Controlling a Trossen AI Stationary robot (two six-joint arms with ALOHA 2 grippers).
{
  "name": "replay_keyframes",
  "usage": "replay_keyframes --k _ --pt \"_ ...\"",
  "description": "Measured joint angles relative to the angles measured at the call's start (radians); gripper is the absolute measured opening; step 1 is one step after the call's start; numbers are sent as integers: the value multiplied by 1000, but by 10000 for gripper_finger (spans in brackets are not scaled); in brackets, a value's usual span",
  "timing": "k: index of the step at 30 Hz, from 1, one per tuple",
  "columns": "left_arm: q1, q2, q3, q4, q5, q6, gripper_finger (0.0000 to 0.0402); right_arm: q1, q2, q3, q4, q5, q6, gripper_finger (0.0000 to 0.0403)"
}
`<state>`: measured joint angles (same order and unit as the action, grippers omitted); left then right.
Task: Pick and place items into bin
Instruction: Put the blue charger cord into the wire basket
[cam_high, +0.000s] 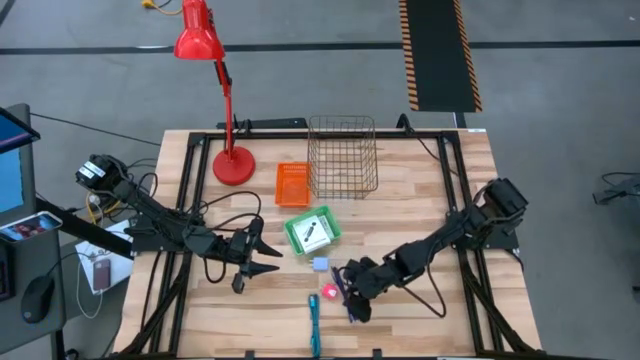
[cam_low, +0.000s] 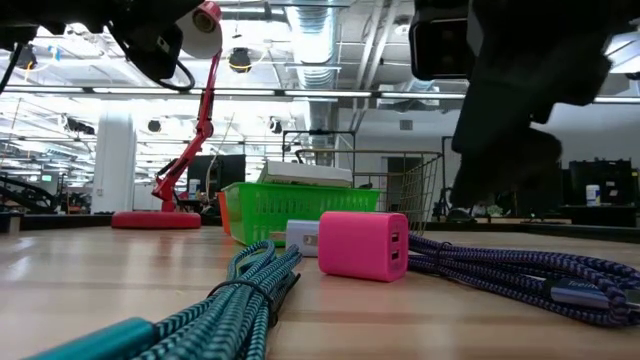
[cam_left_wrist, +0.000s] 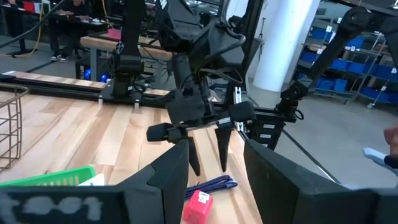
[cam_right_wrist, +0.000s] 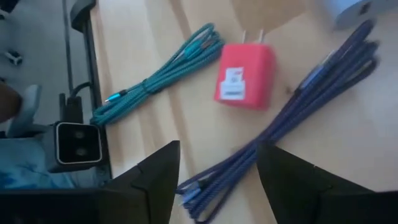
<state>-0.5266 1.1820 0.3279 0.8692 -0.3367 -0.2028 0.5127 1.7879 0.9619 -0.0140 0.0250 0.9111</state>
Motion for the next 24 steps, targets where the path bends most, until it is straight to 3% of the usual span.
replay_keyframes --k 24 --pt "-44 0 0 -5 79 -55 144 26 17 0 -64 108 172 208"
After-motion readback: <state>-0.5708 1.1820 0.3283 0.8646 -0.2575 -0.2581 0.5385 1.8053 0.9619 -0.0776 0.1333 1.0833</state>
